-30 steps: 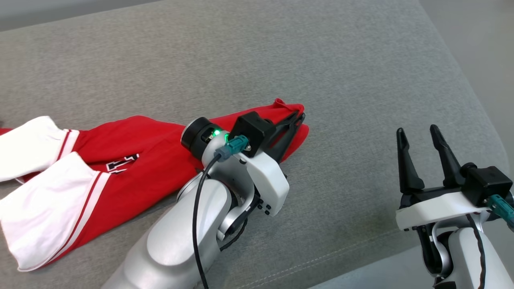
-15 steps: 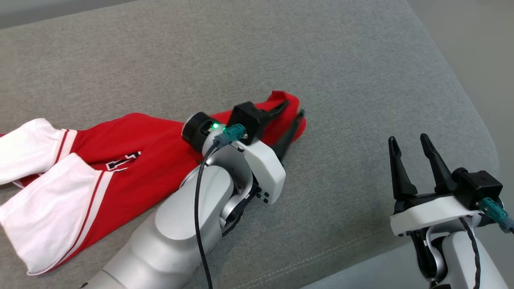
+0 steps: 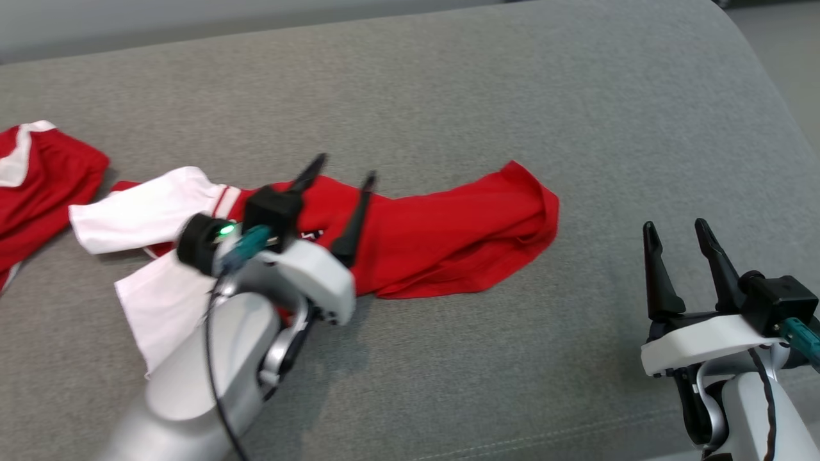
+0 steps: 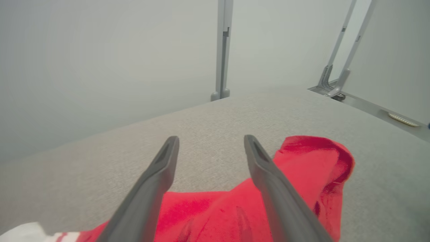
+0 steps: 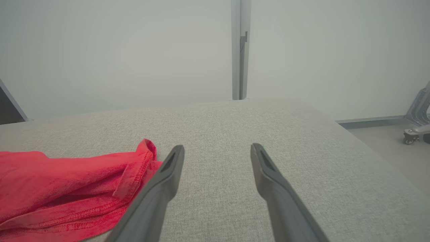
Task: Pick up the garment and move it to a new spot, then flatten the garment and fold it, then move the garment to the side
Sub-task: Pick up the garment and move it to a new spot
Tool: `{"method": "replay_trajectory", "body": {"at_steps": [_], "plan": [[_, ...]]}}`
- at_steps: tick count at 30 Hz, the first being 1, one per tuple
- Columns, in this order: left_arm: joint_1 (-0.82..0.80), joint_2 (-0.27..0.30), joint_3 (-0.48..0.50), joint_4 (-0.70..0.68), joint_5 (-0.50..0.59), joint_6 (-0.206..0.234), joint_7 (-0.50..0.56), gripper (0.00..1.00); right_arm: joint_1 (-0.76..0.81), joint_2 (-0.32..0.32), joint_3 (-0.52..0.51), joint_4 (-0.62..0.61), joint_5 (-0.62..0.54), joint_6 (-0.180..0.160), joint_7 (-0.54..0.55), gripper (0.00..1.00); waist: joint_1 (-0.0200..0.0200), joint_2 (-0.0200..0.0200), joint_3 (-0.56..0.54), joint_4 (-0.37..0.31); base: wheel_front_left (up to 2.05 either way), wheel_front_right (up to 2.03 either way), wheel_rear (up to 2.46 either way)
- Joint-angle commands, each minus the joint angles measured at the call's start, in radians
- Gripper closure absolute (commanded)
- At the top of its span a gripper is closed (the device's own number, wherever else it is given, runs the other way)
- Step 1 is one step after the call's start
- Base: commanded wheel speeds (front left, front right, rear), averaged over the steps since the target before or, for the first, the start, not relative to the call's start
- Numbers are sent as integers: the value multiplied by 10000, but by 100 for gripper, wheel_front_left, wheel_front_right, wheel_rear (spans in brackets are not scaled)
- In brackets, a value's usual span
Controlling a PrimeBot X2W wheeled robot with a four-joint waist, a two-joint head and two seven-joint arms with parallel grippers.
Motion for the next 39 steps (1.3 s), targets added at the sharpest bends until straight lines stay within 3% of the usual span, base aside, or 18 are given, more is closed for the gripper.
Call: {"method": "replay_trajectory", "body": {"at_steps": [1, 4, 9, 12, 19, 30, 33, 39], "plan": [[244, 578, 651, -608, -173, 356, -172, 0, 19, -84, 74, -209, -109, 12, -133, 0, 0, -1, -347, 537, 0, 0, 0], [1305, 1678, 1644, -1637, -558, 1109, -401, 0, 29, -99, -98, -224, -320, 12, -105, 0, 0, -1, -548, 1035, 0, 0, 0], [2691, 2782, 2709, -2734, -1108, 1586, -675, 0, 133, -216, -208, -357, -358, 12, -17, 0, 0, -1, -819, 1511, 0, 0, 0], [3425, 3233, 3260, -3121, -1495, 1513, -889, 0, 287, -288, -254, -391, -302, 12, -13, 0, 0, -1, -1011, 1674, 0, 0, 0], [5191, 3896, 4105, -3616, -2135, 850, -1219, 0, 878, -307, -237, -329, -65, 12, 59, 0, 0, -1, -1579, 1702, 0, 0, 0], [6932, 3806, 4495, -4042, -2361, -1, -1320, 0, 2195, -225, -92, -694, 303, 12, 309, 0, 0, -1, -2584, 1711, 0, 0, 0], [7121, 3536, 4776, -4031, -2243, 116, -1326, 0, 2508, -191, -132, -954, 339, 12, 378, 0, 0, -1, -2767, 1741, 0, 0, 0], [7235, 2687, 5890, -3930, -1754, 831, -1330, 0, 2811, -134, -299, -1328, 332, 12, 494, 0, 0, -1, -2981, 1806, 0, 0, 0]]}}
